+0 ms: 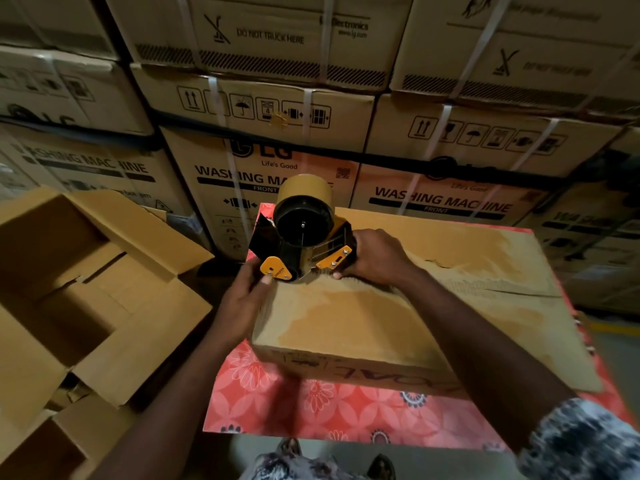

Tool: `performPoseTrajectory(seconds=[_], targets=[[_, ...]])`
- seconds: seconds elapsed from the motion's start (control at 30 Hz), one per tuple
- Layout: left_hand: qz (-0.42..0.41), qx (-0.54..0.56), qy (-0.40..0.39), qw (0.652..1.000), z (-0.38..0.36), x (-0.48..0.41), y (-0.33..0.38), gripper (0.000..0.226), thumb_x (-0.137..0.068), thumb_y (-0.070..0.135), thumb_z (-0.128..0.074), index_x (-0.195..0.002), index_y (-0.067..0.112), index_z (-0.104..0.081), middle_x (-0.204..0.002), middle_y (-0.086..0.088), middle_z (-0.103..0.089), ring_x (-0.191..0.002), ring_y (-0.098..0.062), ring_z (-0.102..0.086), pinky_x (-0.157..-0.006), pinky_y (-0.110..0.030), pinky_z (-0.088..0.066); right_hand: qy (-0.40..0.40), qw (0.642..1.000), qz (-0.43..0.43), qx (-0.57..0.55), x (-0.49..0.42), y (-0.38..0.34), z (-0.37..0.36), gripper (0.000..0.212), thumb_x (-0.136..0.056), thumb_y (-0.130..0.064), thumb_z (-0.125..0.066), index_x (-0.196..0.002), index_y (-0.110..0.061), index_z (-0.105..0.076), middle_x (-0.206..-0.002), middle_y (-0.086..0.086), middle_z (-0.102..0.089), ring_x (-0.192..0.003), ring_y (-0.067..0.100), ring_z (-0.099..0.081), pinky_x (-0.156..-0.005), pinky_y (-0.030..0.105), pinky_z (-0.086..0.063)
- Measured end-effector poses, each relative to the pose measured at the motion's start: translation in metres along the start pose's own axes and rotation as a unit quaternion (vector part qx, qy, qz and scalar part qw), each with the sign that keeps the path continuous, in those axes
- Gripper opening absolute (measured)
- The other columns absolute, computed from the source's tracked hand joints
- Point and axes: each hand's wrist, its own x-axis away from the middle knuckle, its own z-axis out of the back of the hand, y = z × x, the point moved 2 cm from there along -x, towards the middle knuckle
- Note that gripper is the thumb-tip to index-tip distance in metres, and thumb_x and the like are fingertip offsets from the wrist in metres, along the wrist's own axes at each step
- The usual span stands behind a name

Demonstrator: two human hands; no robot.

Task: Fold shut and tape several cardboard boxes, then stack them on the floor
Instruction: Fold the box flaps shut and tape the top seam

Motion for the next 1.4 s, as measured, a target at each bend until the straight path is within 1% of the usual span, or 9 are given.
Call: performPoseTrajectory(seconds=[0.23, 0.47, 0.6, 0.67, 0.77, 0.87, 1.0, 1.17, 1.4], targets=[[0.009, -0.01, -0.069, 0.998, -0.004, 0.01, 0.001, 0.054, -0.082, 0.056, -0.069, -0.133, 0.042, -0.055, -0.122, 0.005, -0.07, -0.106, -0.02, -0.07, -0.093, -0.054, -0.056, 0.006, 1.0, 0.013, -0.022, 0.01, -0.007, 0.004, 0.035, -0.076, -0.061, -0.076, -0.091, -0.03, -0.066, -0.08, -0.01, -0.069, -0.073, 0.014, -0.064, -0.062, 0.028, -0.048], [-0.004, 0.004, -0.054, 0.999, -0.007, 0.013, 0.004, 0.062, -0.099, 0.03, -0.063, -0.15, 0.048, -0.035, -0.135, 0.026, -0.057, -0.12, -0.008, -0.063, -0.098, -0.037, -0.053, -0.001, 0.999, 0.009, 0.05, 0.028, 0.029, 0.033, 0.029, -0.082, -0.058, -0.071, -0.083, -0.032, -0.058, -0.07, -0.012, -0.06, -0.067, 0.017, -0.062, -0.059, 0.028, -0.045], [0.01, -0.037, -0.056, 0.998, -0.006, 0.014, 0.002, 0.071, -0.089, 0.059, -0.062, -0.152, 0.054, -0.029, -0.15, 0.012, -0.049, -0.128, -0.016, -0.057, -0.104, -0.051, -0.05, -0.01, 0.996, 0.0, 0.083, 0.054, 0.076, 0.054, 0.031, -0.084, -0.055, -0.073, -0.089, -0.027, -0.061, -0.068, -0.012, -0.055, -0.066, 0.016, -0.059, -0.054, 0.025, -0.036], [-0.015, -0.098, -0.045, 0.994, -0.009, 0.014, 0.005, 0.074, -0.094, 0.054, -0.059, -0.158, 0.042, -0.024, -0.159, 0.005, -0.039, -0.141, -0.019, -0.045, -0.114, -0.051, -0.041, -0.018, 0.996, 0.015, 0.09, 0.057, 0.081, 0.056, 0.029, -0.087, -0.05, -0.072, -0.094, -0.024, -0.062, -0.071, -0.009, -0.058, -0.068, 0.016, -0.059, -0.054, 0.025, -0.036], [-0.128, -0.286, 0.006, 0.95, -0.021, 0.011, 0.015, 0.065, -0.105, 0.036, -0.048, -0.161, 0.022, -0.018, -0.167, 0.0, -0.019, -0.154, -0.019, -0.016, -0.124, -0.049, -0.022, -0.019, 0.995, 0.037, 0.09, 0.052, 0.078, 0.056, 0.029, -0.085, -0.055, -0.07, -0.093, -0.028, -0.062, -0.077, -0.007, -0.065, -0.074, 0.017, -0.063, -0.059, 0.027, -0.038], [-0.134, -0.474, -0.049, 0.869, -0.041, 0.003, 0.026, 0.069, -0.106, 0.05, -0.029, -0.162, 0.017, -0.008, -0.17, 0.0, 0.002, -0.156, -0.022, 0.008, -0.125, -0.054, -0.002, -0.034, 0.998, 0.026, 0.053, 0.047, 0.077, 0.061, 0.029, -0.08, -0.06, -0.073, -0.079, -0.037, -0.056, -0.072, -0.014, -0.061, -0.069, 0.009, -0.06, -0.056, 0.025, -0.038], [-0.148, -0.574, -0.046, 0.804, -0.065, -0.001, 0.035, 0.083, -0.094, 0.061, 0.006, -0.161, 0.013, -0.001, -0.17, -0.004, 0.005, -0.155, -0.02, 0.011, -0.121, -0.049, 0.014, -0.031, 0.999, 0.02, 0.039, 0.048, 0.076, 0.056, 0.027, -0.081, -0.055, -0.075, -0.078, -0.036, -0.057, -0.071, -0.013, -0.062, -0.067, 0.01, -0.06, -0.052, 0.023, -0.037], [-0.15, -0.586, -0.036, 0.796, -0.065, -0.001, 0.031, 0.08, -0.096, 0.061, 0.005, -0.161, 0.015, -0.001, -0.169, -0.002, 0.002, -0.156, -0.017, 0.008, -0.124, -0.046, 0.012, -0.017, 0.999, 0.001, 0.032, 0.052, 0.085, 0.05, 0.022, -0.085, -0.047, -0.073, -0.084, -0.028, -0.062, -0.071, -0.008, -0.064, -0.065, 0.014, -0.062, -0.062, 0.035, -0.056], [-0.154, -0.583, -0.033, 0.797, -0.062, -0.002, 0.028, 0.083, -0.096, 0.063, 0.006, -0.162, 0.016, -0.008, -0.17, -0.002, -0.003, -0.156, -0.017, 0.003, -0.125, -0.051, 0.004, -0.026, 0.996, -0.017, 0.09, 0.075, 0.129, 0.079, 0.031, -0.083, -0.057, -0.072, -0.078, -0.031, -0.057, -0.068, -0.008, -0.063, -0.064, 0.015, -0.061, -0.063, 0.035, -0.055]])
